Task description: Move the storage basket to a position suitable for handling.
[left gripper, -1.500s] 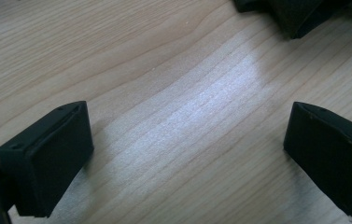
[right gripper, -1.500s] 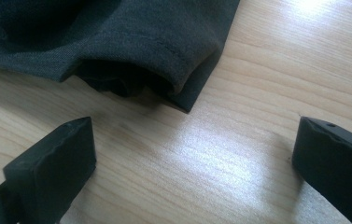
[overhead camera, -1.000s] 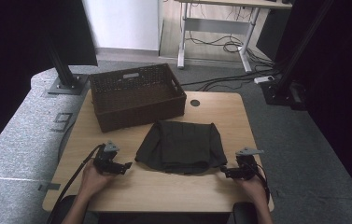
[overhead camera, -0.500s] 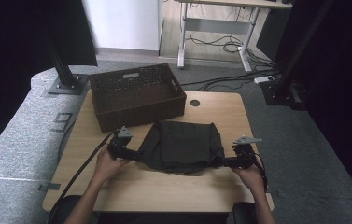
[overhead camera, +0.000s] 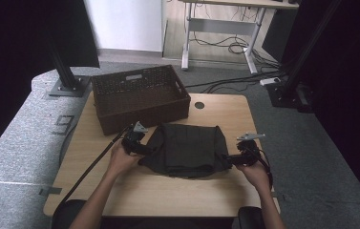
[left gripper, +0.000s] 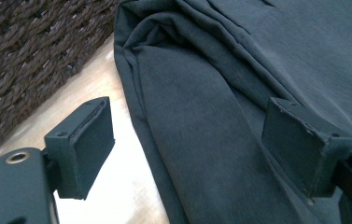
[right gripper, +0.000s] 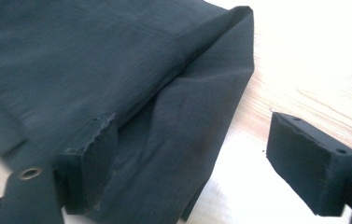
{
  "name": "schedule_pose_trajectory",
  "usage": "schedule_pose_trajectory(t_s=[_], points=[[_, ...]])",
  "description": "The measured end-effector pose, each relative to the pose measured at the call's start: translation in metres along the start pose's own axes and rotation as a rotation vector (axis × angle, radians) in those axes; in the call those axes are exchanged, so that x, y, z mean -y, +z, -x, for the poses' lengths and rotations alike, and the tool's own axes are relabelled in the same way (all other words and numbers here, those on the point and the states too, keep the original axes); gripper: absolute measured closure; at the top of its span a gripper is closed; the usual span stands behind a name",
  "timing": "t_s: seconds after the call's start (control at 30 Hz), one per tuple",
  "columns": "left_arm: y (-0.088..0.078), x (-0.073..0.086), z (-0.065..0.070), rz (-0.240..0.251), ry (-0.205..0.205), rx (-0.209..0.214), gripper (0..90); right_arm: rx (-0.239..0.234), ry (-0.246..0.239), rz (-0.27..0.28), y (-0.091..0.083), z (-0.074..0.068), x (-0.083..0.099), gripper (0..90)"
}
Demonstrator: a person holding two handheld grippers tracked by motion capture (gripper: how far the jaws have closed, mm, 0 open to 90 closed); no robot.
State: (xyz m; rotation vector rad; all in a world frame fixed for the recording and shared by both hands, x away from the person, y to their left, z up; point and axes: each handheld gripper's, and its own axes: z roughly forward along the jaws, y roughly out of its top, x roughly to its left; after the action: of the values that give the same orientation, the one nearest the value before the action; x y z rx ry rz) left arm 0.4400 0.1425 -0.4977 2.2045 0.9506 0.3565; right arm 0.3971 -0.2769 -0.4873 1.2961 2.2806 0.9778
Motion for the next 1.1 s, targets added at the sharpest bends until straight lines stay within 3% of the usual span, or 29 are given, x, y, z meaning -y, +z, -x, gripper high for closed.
schedule_pose_trajectory(t_s=[0.27, 0.47, 0.53, 0.63, 0.7, 0.77, 0.87, 1.1], points=[[0.020, -0.009, -0.010, 0.000, -0.025, -0.008, 29.1, 0.020, 0.032, -0.005, 0.027, 0.011, -0.014, 29.7], [0.040, -0.005, -0.014, -0.030, -0.027, -0.047, 34.8, 0.050, 0.042, -0.031, 0.049, 0.018, -0.021, 37.5], [0.045, -0.003, -0.015, -0.043, -0.018, -0.061, 39.7, 0.057, 0.046, -0.048, 0.057, 0.020, -0.020, 39.7], [0.050, 0.000, -0.015, -0.058, -0.024, -0.050, 48.3, 0.063, 0.048, -0.078, 0.067, 0.021, -0.018, 44.3], [0.051, 0.001, -0.015, -0.049, -0.035, -0.027, 56.8, 0.055, 0.047, -0.087, 0.071, 0.021, -0.015, 51.3], [0.051, 0.001, -0.014, -0.055, -0.013, -0.049, 66.4, 0.040, 0.048, -0.099, 0.074, 0.019, -0.013, 60.4], [0.049, 0.003, -0.013, -0.053, -0.002, -0.044, 73.2, 0.008, 0.077, -0.098, 0.074, 0.018, -0.011, 73.0], [0.038, 0.015, -0.008, -0.056, 0.005, -0.023, 74.9, -0.036, 0.073, -0.096, 0.069, 0.011, -0.003, 76.5]])
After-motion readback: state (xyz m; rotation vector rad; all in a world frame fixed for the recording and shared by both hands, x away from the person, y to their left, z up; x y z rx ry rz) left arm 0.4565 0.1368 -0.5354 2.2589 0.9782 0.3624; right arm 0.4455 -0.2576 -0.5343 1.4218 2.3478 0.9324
